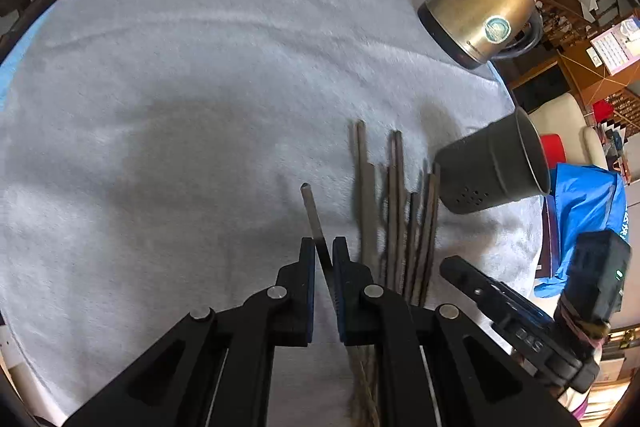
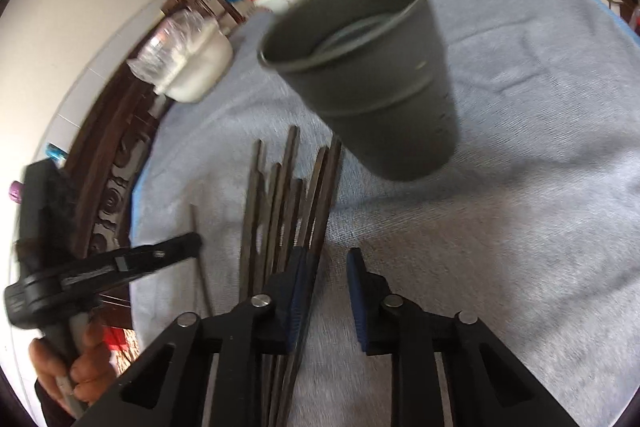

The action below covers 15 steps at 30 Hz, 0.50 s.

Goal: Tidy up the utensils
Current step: 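Close the left gripper on one chopstick while the right gripper grasps another chopstick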

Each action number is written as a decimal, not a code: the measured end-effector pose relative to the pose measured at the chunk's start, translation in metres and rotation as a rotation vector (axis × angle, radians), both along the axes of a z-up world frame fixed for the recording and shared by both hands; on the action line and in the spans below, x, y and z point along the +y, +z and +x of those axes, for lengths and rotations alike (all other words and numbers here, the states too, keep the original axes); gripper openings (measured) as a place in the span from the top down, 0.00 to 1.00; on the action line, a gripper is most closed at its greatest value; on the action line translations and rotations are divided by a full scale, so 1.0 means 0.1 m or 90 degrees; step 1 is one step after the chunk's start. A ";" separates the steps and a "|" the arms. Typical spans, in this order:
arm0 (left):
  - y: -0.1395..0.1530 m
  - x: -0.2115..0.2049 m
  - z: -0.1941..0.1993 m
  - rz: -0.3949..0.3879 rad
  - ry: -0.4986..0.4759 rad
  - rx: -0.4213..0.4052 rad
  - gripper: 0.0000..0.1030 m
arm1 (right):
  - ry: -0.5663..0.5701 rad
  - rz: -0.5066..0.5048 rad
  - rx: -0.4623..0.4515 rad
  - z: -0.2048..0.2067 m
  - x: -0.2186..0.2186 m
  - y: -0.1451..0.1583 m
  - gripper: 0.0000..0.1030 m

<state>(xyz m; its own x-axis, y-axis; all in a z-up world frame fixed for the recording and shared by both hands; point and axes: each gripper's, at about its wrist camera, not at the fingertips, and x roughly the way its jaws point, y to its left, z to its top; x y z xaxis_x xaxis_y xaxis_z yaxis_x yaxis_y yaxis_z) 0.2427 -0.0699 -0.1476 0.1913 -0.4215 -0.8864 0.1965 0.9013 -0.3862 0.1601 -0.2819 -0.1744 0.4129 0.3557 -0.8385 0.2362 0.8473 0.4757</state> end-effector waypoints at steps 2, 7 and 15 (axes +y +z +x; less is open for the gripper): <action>0.02 0.09 0.01 0.003 0.001 -0.007 0.91 | -0.003 0.004 0.009 0.02 0.02 -0.02 0.82; 0.00 0.19 0.10 0.004 0.006 -0.002 0.91 | -0.008 0.010 0.035 0.14 0.13 0.02 0.82; 0.02 0.37 0.15 -0.020 0.036 0.012 0.64 | -0.017 -0.041 0.071 0.15 0.19 0.09 0.83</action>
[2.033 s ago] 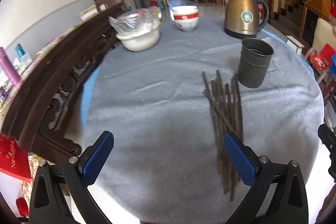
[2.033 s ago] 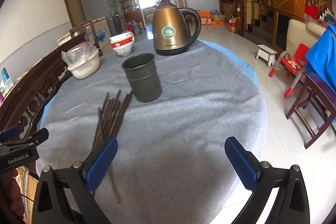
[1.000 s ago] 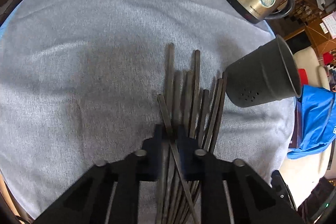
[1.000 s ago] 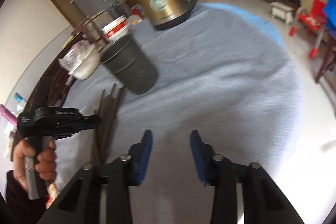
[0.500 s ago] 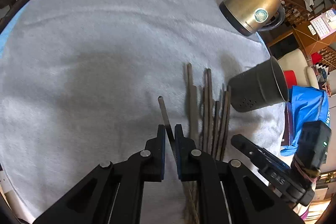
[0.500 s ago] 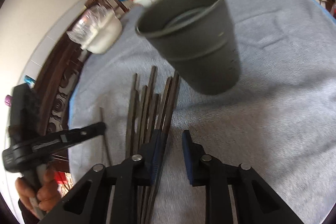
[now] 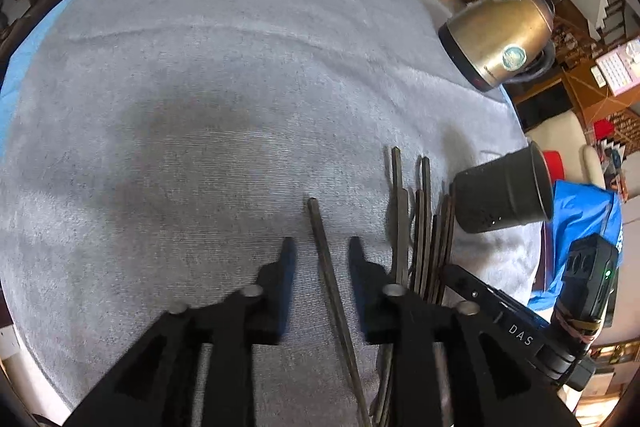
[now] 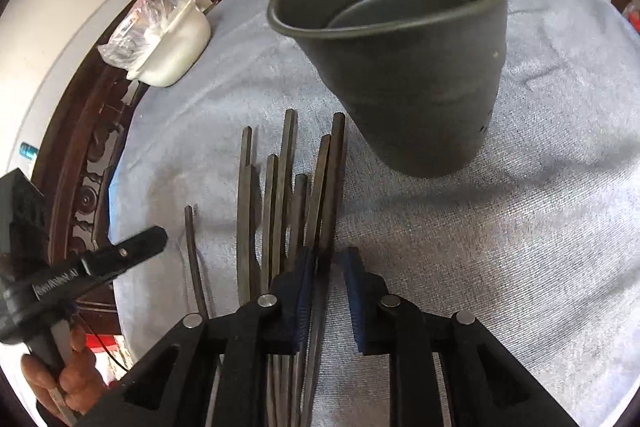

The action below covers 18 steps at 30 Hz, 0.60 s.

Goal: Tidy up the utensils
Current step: 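Close the left gripper on one chopstick while the right gripper grasps another chopstick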

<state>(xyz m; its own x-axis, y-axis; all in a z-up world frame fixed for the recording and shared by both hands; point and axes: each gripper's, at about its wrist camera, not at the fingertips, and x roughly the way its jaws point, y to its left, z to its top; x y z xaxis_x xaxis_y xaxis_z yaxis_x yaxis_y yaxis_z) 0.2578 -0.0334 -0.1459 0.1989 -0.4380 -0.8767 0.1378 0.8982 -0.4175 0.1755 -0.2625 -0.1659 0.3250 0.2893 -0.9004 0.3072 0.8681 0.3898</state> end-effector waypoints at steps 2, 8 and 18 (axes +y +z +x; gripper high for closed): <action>0.00 0.03 0.00 0.001 0.005 0.002 0.61 | -0.001 0.008 -0.005 -0.05 -0.08 0.00 0.83; -0.12 -0.09 0.02 0.008 0.013 0.041 0.59 | 0.002 0.005 0.014 -0.01 -0.08 0.01 0.80; -0.19 -0.44 0.15 0.072 0.012 0.034 0.93 | 0.055 -0.034 -0.030 0.03 0.00 0.14 0.93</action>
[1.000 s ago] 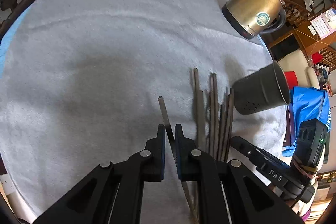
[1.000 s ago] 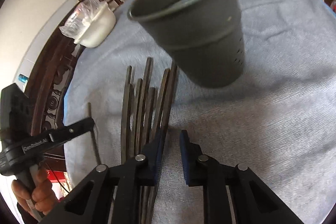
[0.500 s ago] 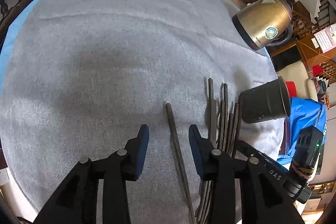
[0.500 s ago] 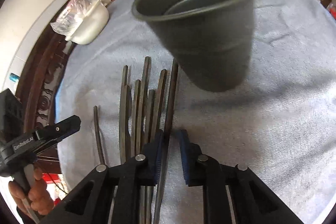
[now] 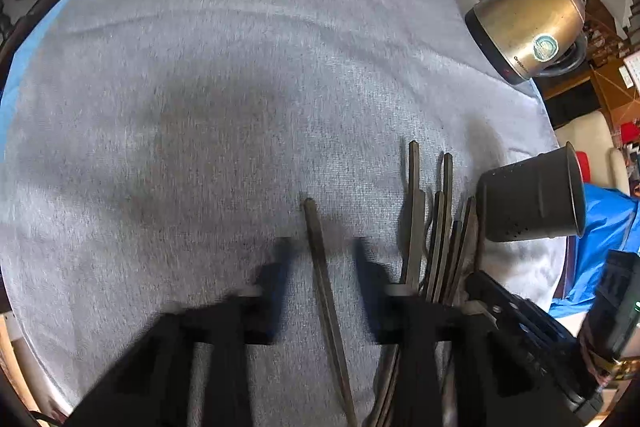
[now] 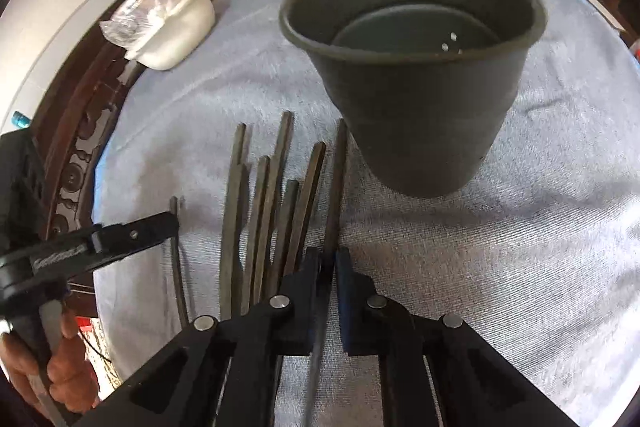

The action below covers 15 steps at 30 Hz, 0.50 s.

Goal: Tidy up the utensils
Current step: 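Close the left gripper on one chopstick while the right gripper grasps another chopstick, then lift both held chopsticks upright and carry them over the grey holder cup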

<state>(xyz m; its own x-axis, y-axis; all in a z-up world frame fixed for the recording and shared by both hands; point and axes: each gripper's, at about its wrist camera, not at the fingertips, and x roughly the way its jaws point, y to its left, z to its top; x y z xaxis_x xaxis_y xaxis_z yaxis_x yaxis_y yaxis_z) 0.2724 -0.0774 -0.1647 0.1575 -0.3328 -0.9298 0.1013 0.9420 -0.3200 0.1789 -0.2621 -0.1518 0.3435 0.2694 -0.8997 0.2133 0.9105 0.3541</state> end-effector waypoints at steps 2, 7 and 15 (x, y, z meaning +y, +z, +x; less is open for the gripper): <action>-0.04 -0.02 0.02 -0.003 0.001 0.007 0.93 | 0.012 0.009 -0.027 -0.06 0.00 0.12 0.93; 0.10 0.03 -0.04 -0.014 0.005 -0.023 0.95 | 0.041 0.019 -0.109 -0.24 0.00 0.48 0.93; 0.97 -0.02 -0.26 -0.024 -0.017 -0.169 0.96 | 0.016 -0.002 -0.305 -0.58 -0.19 1.13 0.93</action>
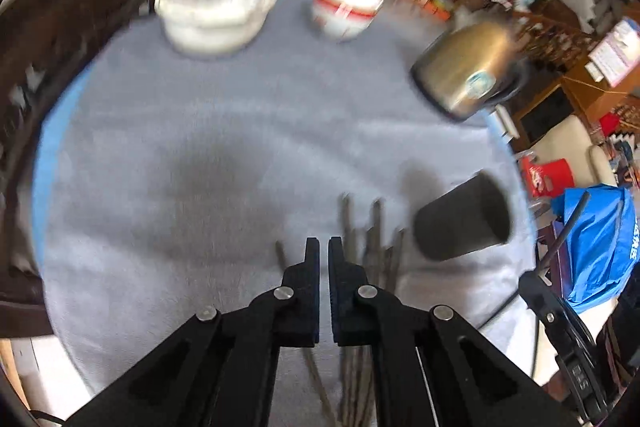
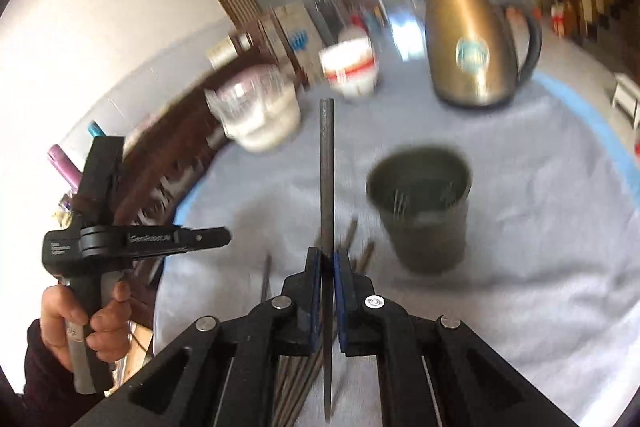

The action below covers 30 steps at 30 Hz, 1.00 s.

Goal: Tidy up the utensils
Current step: 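Lift both held chopsticks upright and carry them over the grey holder cup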

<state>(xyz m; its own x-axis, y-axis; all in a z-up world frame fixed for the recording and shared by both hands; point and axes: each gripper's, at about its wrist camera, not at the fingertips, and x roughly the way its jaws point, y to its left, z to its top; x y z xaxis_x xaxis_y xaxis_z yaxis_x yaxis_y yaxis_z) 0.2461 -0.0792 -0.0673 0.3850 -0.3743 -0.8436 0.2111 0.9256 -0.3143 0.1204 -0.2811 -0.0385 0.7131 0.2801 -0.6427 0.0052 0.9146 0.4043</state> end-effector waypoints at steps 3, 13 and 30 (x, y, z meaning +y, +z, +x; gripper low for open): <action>0.37 -0.04 -0.08 0.000 -0.016 -0.070 0.96 | -0.031 -0.001 -0.058 -0.05 -0.07 0.15 0.93; -0.46 0.24 0.25 -0.007 0.042 0.130 0.65 | -0.062 0.020 -0.106 -0.30 -0.15 0.20 0.93; -1.15 -0.17 0.20 0.068 0.069 0.234 0.76 | -0.072 0.047 -0.115 -0.56 -0.31 0.19 0.93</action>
